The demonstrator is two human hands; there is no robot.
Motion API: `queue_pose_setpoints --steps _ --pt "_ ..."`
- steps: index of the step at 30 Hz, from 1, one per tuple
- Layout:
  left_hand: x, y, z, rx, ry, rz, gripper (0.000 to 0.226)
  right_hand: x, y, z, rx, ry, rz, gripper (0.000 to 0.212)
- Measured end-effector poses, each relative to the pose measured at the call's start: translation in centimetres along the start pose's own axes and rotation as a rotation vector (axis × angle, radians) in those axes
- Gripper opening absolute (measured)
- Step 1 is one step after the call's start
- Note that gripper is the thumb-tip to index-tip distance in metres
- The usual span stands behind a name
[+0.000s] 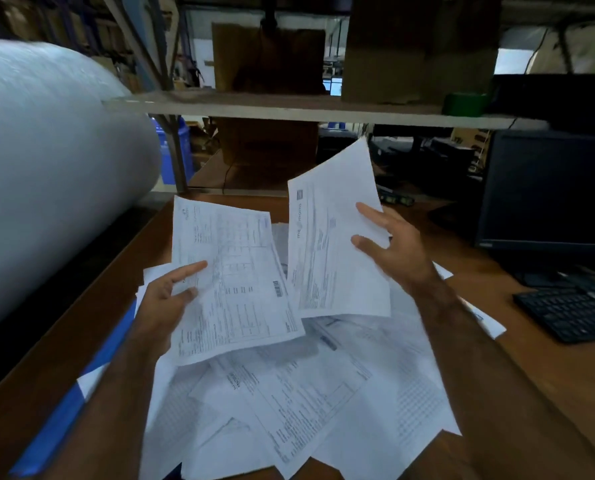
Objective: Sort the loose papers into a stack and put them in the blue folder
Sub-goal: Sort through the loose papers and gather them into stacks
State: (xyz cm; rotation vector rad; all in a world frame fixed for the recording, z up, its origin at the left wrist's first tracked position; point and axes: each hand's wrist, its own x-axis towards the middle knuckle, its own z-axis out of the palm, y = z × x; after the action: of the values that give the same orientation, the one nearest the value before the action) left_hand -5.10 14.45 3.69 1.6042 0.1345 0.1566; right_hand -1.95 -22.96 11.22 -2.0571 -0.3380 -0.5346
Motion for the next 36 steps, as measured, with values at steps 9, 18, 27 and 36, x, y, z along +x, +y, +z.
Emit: queue_pose_setpoints --steps 9,18,27,36 --pt "-1.2 2.2 0.6 -0.004 -0.071 0.087 0.040 -1.6 -4.4 0.0 0.645 -0.005 0.140 0.081" --pt "-2.2 3.1 1.6 0.030 -0.163 0.142 0.042 -2.6 -3.0 0.6 0.557 -0.145 0.182 0.083" --pt "-2.9 4.5 3.5 -0.241 -0.370 0.066 0.062 -4.6 -1.2 3.5 0.441 -0.245 0.286 0.063" --pt "-3.6 5.8 5.1 -0.298 -0.363 0.001 0.040 -5.5 -0.3 6.0 0.416 -0.160 0.256 0.054"
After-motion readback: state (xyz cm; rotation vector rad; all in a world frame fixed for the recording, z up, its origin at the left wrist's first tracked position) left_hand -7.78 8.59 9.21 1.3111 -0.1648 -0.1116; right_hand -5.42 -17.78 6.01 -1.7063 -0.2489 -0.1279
